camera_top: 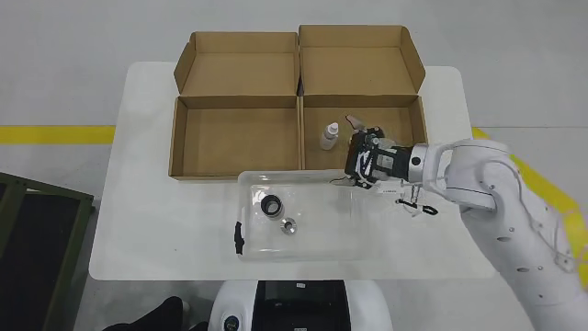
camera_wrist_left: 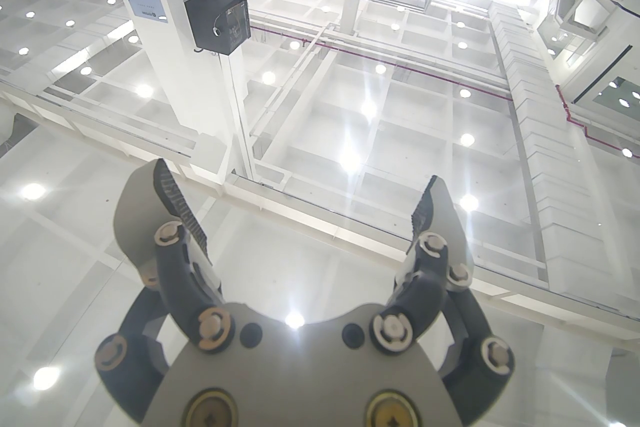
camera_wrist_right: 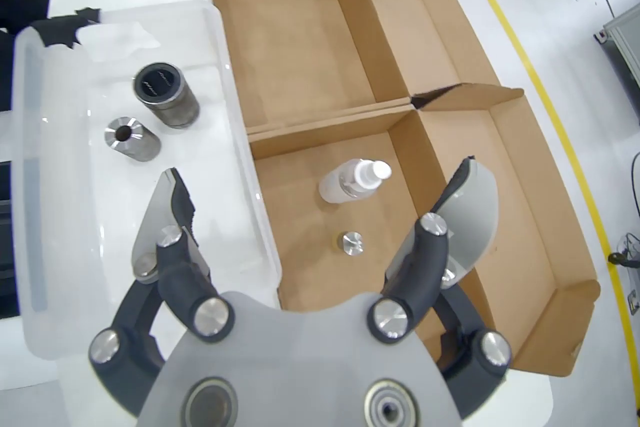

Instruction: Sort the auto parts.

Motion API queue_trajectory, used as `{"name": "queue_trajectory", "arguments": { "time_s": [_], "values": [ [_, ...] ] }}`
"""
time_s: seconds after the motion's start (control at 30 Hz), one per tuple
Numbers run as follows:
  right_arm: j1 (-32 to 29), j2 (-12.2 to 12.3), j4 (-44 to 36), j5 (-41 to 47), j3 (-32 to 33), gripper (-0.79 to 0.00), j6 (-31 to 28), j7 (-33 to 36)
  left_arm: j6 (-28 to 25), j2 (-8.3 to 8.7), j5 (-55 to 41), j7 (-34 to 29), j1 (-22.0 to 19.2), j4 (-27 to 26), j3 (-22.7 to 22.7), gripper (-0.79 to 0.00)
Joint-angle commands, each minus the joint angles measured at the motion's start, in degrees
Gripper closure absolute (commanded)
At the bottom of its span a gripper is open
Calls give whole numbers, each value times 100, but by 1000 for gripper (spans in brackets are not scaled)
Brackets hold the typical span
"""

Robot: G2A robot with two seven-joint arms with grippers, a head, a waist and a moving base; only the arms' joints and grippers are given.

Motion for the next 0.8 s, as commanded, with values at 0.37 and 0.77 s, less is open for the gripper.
{"name": "queue_trajectory", "arguments": {
  "time_s": [0.37,0.77],
  "values": [
    [-349,-80,-364,70,-769,-785,105,-210,0,0,0,0,0,0,0,-785],
    [-407,-150,-183,-373,-1373,-785,55,-34,0,0,0,0,0,0,0,-785]
  ]
}}
